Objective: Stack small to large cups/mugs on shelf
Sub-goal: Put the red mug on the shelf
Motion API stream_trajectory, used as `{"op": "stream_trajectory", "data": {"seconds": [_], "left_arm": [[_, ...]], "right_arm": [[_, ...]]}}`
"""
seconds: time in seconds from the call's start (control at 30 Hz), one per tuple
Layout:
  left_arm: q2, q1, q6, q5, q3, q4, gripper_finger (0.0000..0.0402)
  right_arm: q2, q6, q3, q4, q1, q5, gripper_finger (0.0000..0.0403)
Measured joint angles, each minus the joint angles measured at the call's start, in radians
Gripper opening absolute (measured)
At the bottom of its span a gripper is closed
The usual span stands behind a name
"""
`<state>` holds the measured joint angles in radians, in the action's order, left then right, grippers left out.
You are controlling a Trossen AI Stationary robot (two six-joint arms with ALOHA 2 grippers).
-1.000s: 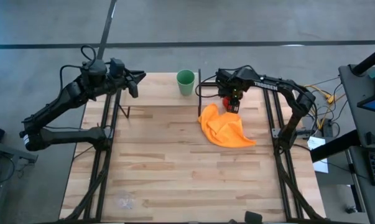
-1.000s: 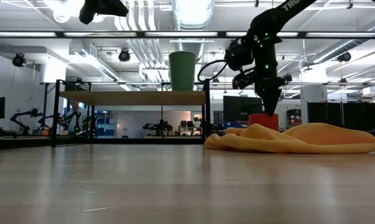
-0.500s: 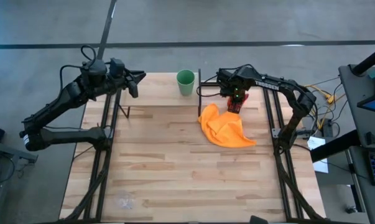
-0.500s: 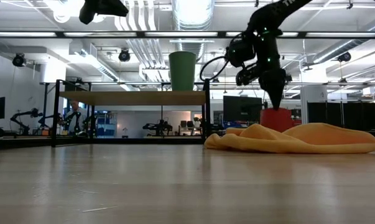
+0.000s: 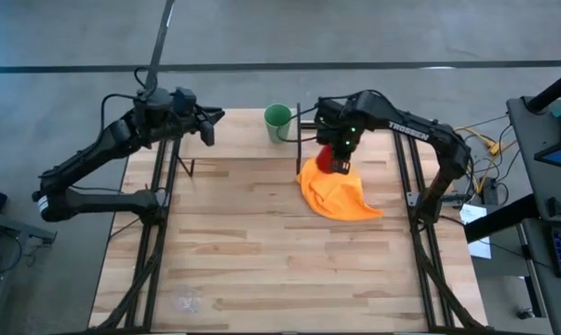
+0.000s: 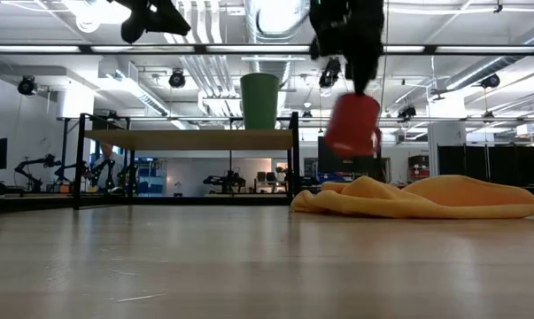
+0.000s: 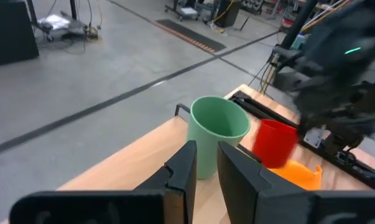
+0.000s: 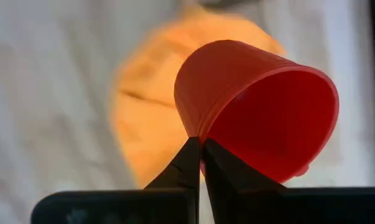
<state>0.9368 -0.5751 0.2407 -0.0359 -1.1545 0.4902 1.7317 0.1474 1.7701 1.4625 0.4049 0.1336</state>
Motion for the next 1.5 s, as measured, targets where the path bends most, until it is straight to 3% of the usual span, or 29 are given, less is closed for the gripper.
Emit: {"op": "stream_trajectory", "data": {"seconds": [0.33,0.57,0.83,0.97,1.13,1.3,1.5], "left_arm": [[0.044,0.001,0.044,0.044,0.0,-0.001,0.0049],[0.051,0.001,0.042,0.045,0.0,-0.001,0.0049],[0.044,0.003,0.049,0.068,0.0,-0.001,0.0049],[0.027,0.003,0.042,0.039,0.001,0.003,0.0049],[-0.026,0.002,0.031,-0.08,-0.014,0.101,0.0049],[-0.058,0.009,0.044,-0.081,-0.015,0.282,0.0049],[-0.061,0.026,0.09,-0.078,-0.013,0.273,0.0049]], "right_arm": [[0.009,-0.069,0.231,-0.007,-0.204,0.028,0.0008],[0.054,0.078,0.365,-0.036,-0.319,0.026,0.0008],[0.235,0.083,0.589,-0.103,-0.321,0.02,0.0008],[0.267,0.118,0.559,-0.196,-0.322,0.026,0.0008],[0.306,0.144,0.584,-0.257,-0.314,-0.026,0.0008],[0.307,0.16,0.586,-0.456,-0.293,-0.078,0.0008],[0.315,0.097,0.586,-0.551,-0.24,-0.078,0.0008]]}}
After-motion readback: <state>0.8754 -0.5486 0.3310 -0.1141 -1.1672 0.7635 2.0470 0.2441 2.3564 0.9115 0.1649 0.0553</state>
